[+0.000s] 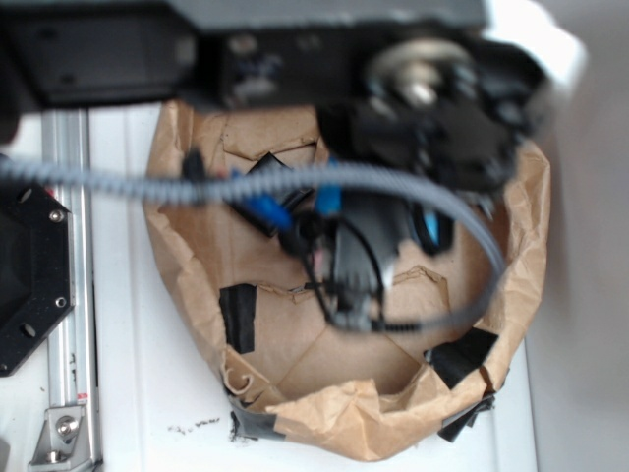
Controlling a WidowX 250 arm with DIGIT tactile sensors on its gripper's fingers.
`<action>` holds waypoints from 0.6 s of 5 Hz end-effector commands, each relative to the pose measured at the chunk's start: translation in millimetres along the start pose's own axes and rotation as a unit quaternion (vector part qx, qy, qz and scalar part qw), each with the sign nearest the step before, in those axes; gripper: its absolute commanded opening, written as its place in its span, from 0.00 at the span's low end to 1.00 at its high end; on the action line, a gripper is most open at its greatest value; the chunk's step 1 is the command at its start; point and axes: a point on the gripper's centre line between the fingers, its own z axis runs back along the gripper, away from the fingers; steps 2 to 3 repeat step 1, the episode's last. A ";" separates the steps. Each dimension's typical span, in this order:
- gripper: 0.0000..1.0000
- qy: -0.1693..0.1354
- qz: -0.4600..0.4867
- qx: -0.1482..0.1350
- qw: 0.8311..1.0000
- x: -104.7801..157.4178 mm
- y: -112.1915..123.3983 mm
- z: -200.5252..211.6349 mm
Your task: Grab the blue block.
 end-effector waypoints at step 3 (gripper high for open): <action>0.00 -0.007 -0.033 -0.004 0.999 -11.2 -36.2 2.2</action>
